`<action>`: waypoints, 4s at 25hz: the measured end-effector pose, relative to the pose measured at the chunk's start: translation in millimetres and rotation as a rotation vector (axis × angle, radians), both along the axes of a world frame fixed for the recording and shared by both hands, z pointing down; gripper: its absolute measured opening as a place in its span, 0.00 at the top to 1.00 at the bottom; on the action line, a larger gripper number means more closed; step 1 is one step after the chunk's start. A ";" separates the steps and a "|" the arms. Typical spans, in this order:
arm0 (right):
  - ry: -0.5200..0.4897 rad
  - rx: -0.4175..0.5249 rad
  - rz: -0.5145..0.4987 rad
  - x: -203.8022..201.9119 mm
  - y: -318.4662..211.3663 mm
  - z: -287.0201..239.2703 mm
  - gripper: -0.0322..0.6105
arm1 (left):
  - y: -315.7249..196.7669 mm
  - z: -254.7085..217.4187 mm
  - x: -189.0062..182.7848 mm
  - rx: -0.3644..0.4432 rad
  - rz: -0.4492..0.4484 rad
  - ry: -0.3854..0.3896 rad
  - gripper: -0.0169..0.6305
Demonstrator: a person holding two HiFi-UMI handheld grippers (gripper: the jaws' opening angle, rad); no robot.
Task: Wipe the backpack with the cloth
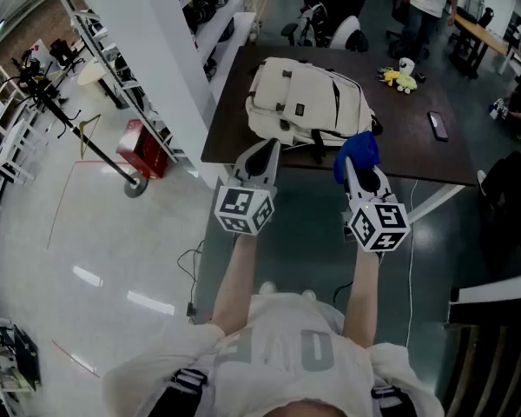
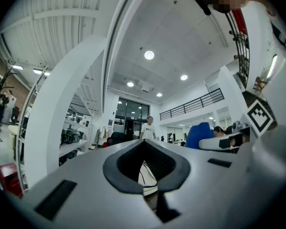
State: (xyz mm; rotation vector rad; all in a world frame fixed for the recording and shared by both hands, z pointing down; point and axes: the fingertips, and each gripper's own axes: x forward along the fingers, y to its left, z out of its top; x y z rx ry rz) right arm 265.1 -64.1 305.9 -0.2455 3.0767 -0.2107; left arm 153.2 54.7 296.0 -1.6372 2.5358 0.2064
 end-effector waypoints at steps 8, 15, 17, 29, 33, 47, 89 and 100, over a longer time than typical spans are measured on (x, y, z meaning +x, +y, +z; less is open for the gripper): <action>-0.001 -0.004 -0.030 -0.6 -4.8 5.0 0.88 | -11.4 -2.3 3.6 -0.003 -0.014 -0.008 0.97; 0.022 -0.017 -0.085 -3.4 -11.9 20.0 0.89 | -9.1 17.1 -3.1 -0.038 -0.060 0.002 0.97; 0.031 -0.033 -0.094 -10.6 -14.0 27.7 0.89 | -3.9 26.3 -10.8 -0.038 -0.083 0.025 0.97; 0.189 -0.122 -0.229 -195.1 38.9 103.7 0.88 | 17.5 84.8 -155.5 -0.023 -0.081 0.097 0.97; 0.256 -0.154 -0.252 -280.6 58.3 136.5 0.88 | 20.8 90.6 -223.5 0.035 -0.055 0.137 0.97; 0.513 -0.163 -0.242 -364.9 60.6 214.9 0.89 | -22.7 151.1 -283.3 -0.063 0.056 0.268 0.97; 0.685 -0.213 -0.289 -205.3 -127.2 269.5 0.88 | -183.9 176.6 -176.8 -0.149 -0.061 0.271 0.97; 0.750 -0.167 -0.221 -161.3 -201.9 283.8 0.88 | -224.4 183.1 -134.3 -0.170 -0.054 0.258 0.97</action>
